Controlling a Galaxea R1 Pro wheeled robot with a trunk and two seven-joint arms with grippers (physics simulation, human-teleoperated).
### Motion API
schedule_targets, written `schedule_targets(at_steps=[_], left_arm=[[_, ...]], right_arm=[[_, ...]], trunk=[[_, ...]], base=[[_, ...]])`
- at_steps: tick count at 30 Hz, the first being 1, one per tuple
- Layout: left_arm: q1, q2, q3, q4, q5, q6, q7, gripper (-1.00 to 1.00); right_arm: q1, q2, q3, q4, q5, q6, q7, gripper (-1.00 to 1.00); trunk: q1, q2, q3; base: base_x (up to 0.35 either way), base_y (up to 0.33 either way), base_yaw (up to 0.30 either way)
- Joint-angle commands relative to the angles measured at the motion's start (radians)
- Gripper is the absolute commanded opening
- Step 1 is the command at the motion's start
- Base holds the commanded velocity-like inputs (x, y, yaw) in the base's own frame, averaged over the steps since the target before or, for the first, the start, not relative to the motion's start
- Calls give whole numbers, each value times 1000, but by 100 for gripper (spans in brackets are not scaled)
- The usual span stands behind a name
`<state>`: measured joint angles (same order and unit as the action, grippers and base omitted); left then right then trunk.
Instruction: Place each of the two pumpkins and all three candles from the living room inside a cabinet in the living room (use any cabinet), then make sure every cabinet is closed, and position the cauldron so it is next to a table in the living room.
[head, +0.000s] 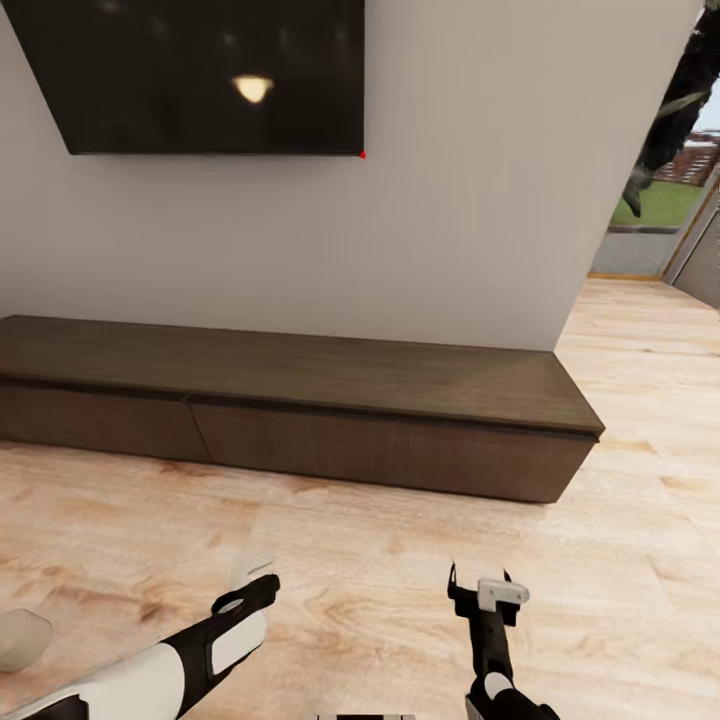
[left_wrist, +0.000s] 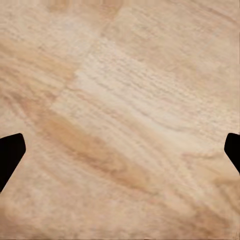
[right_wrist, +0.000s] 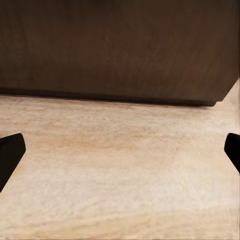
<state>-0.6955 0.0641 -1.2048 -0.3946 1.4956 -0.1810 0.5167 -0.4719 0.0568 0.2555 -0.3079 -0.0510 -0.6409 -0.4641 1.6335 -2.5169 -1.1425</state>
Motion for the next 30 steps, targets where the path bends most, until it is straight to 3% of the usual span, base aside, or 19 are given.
schedule_targets(at_steps=[1, 7, 11, 18, 22, 26, 27, 28, 30], left_arm=[[8, 1, -9, -3, 9, -5, 5, 100], [108, 0, -9, -3, 9, -5, 3, 100], [126, 1, -9, 12, 10, -5, 3, 100], [150, -3, -10, 119, 11, -4, -28, 100], [166, -3, -9, 129, 11, -2, -40, 100], [168, -4, -9, 161, 12, 8, -138, 100], [168, -5, -9, 179, 12, 20, -187, 100], [168, -6, -7, 219, 12, 90, -318, 100], [168, -6, -5, 226, 12, 107, -342, 100]], right_arm=[[-1, 0, 9, 9, -6, -4, -9, 100], [-1, 1, 7, 125, -13, -14, -29, 100], [1, -1, 7, 170, -13, -38, -30, 100], [1, -1, 7, 286, -13, -193, -28, 100], [1, -2, 3, 300, -19, -197, -28, 100], [1, -2, -3, 300, -21, -188, -27, 100], [1, -2, -3, 300, -21, -187, -27, 100], [1, 1, -3, 301, -20, -186, -24, 100], [1, 2, -2, 302, -20, -186, -24, 100]], trunk=[[-1, 0, 3], [-3, 1, 27], [-5, 2, 43], [-8, 4, 70], [-10, 5, 85], [-12, 6, 101], [-12, 6, 104], [-13, 6, 108], [-14, 7, 116]], base=[[0, 0, 6], [0, 0, 1], [0, 0, 0], [0, 0, 0], [0, 0, 0], [0, 0, 0], [0, 0, 0], [0, 0, 0], [0, 0, 0]])
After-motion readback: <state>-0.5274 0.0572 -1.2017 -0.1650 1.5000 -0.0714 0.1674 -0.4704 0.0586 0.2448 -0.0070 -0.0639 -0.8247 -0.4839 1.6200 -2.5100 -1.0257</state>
